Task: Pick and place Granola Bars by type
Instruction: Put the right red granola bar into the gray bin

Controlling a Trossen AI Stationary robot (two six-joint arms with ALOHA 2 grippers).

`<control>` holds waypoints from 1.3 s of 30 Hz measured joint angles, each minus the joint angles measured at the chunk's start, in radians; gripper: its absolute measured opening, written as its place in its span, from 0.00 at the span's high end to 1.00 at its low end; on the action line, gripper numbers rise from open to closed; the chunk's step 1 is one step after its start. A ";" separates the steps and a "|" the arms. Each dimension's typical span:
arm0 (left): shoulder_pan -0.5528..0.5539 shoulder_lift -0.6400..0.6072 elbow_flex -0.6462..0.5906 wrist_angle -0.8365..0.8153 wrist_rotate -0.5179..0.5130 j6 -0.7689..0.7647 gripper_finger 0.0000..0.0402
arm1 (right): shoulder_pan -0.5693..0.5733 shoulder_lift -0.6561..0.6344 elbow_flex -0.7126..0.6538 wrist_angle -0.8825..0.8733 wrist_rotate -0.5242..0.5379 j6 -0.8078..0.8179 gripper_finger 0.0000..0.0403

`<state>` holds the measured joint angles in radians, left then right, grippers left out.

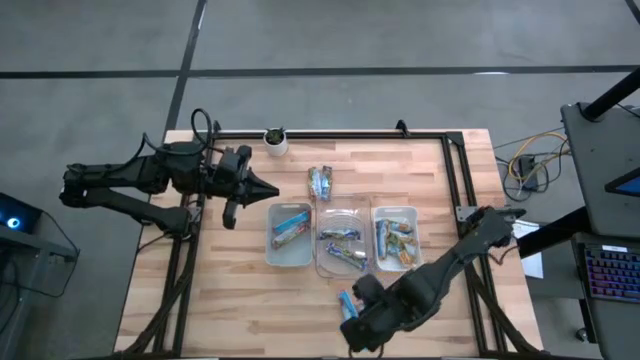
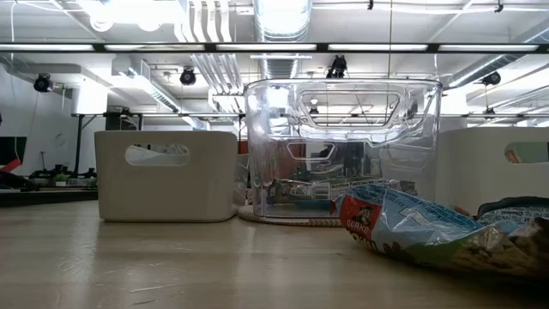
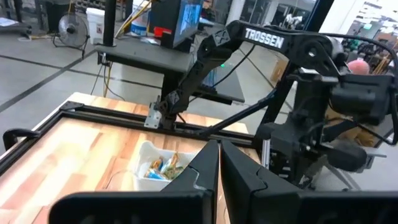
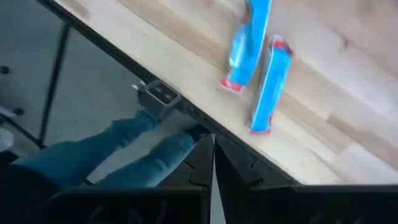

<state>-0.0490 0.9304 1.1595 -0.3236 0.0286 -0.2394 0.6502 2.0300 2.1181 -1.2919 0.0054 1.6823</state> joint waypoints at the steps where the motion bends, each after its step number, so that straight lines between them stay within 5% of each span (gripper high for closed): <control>1: 0.000 0.000 0.000 -0.007 0.000 0.001 1.00 | 0.001 0.015 0.000 0.000 -0.012 0.008 0.98; 7: 0.000 0.000 0.000 -0.032 0.001 0.001 1.00 | 0.002 0.070 0.000 -0.004 -0.032 0.040 0.90; 22: 0.000 0.001 0.000 -0.032 0.002 -0.011 1.00 | 0.001 0.172 -0.006 -0.062 -0.029 0.084 0.37; 39: 0.000 0.001 0.000 -0.035 0.001 -0.032 1.00 | -0.031 0.238 -0.175 0.064 -0.077 0.061 0.39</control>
<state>-0.0491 0.9314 1.1591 -0.3585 0.0292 -0.2712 0.6191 2.2680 1.9432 -1.2282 -0.0720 1.7432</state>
